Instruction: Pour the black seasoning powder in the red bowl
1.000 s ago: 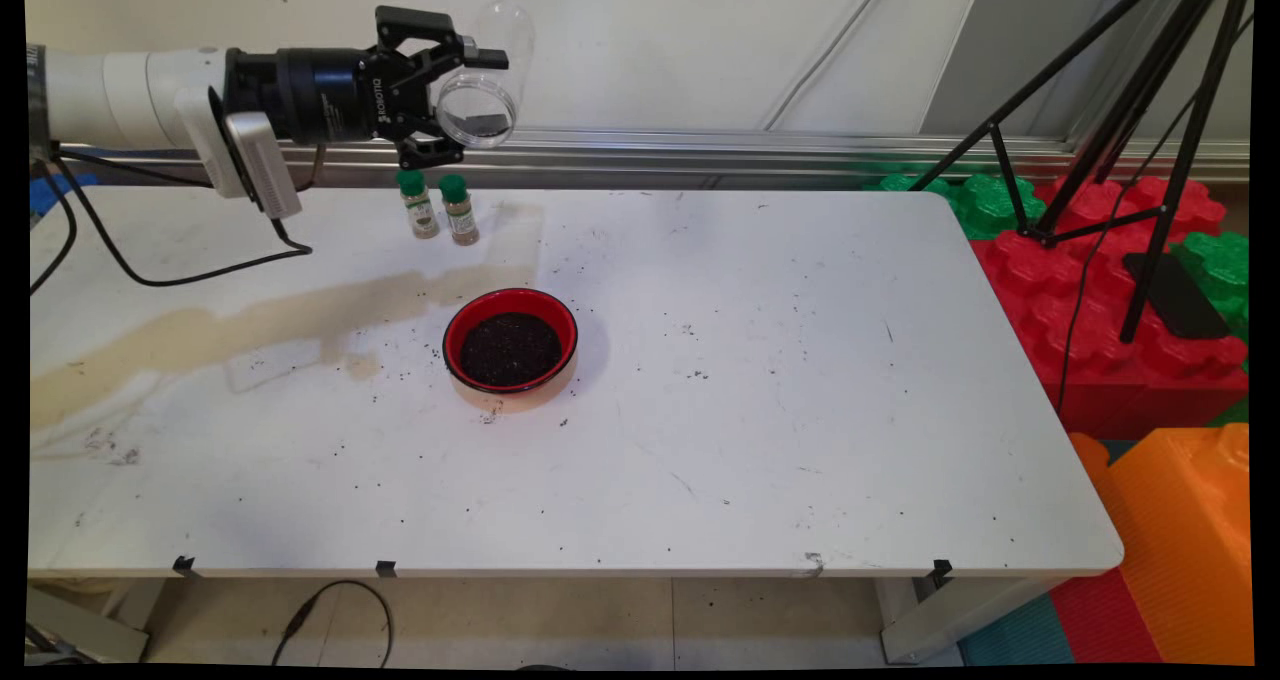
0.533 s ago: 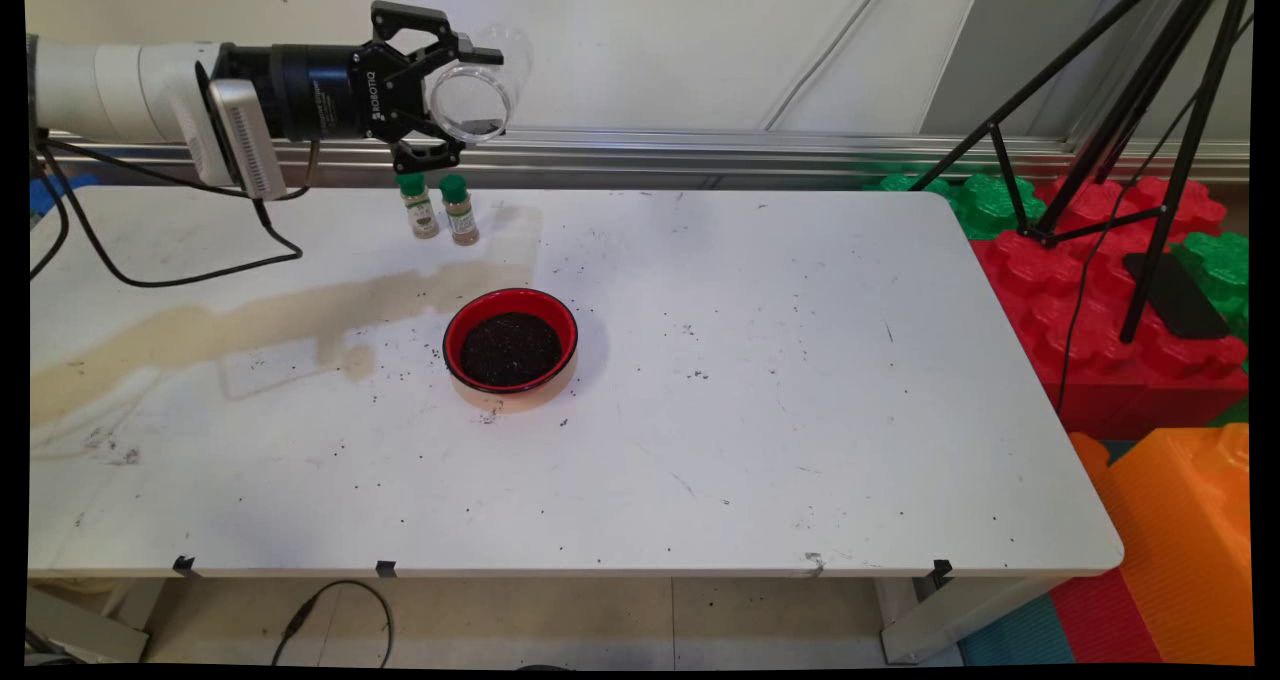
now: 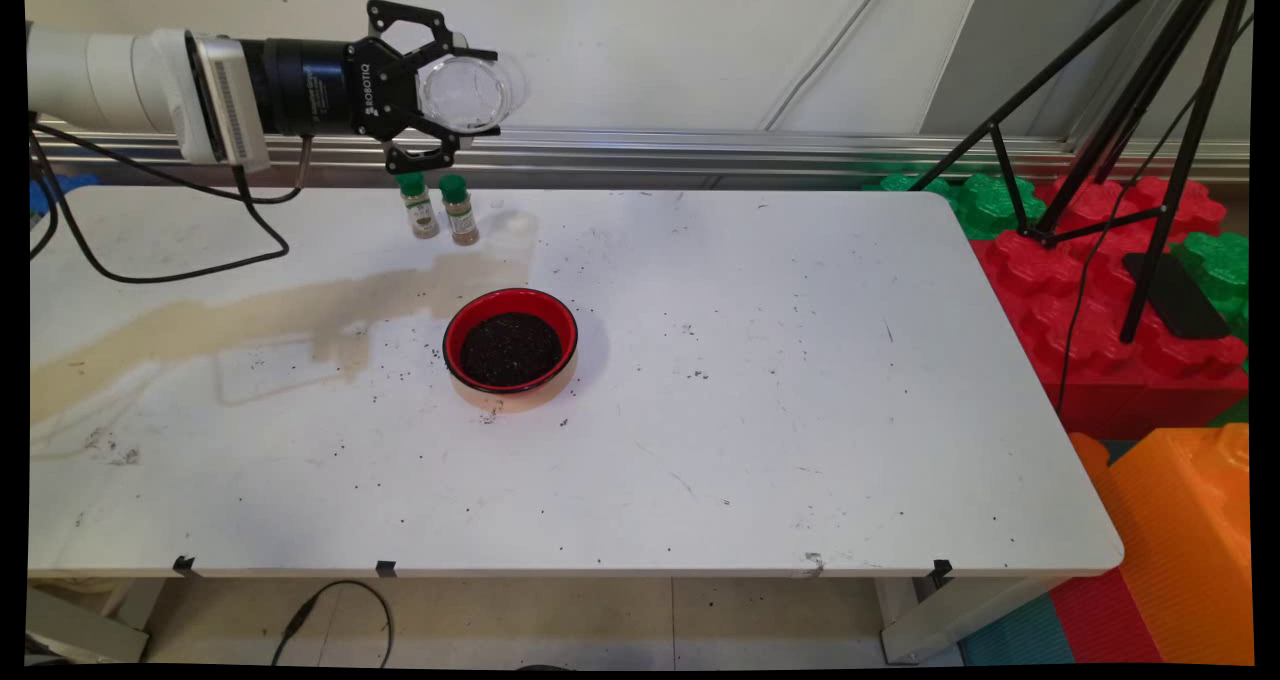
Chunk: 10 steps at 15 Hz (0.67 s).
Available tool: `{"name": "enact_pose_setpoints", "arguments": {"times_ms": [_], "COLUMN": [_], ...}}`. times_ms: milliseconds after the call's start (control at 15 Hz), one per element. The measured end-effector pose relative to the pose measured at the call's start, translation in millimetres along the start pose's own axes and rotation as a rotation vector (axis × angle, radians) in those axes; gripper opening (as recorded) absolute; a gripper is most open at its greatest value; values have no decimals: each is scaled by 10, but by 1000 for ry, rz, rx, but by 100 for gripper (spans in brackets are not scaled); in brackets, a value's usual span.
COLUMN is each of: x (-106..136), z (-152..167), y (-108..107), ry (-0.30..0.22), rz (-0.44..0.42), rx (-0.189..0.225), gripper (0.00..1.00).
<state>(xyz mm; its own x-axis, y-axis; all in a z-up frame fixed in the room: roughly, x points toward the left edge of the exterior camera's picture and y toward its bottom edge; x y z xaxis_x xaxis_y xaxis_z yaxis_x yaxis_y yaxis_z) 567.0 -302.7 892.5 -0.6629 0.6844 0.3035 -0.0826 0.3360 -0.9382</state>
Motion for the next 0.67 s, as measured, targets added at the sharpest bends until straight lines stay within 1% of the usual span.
{"name": "enact_pose_setpoints", "arguments": {"times_ms": [267, 533, 667], "x": [-17, -32, -33], "z": [-10, -18, -17], "y": [-61, -158, -195], "ry": [3, 12, 19], "rz": [-94, -207, -246], "rx": [-7, -12, -15], "gripper": [0, 0, 0]}}
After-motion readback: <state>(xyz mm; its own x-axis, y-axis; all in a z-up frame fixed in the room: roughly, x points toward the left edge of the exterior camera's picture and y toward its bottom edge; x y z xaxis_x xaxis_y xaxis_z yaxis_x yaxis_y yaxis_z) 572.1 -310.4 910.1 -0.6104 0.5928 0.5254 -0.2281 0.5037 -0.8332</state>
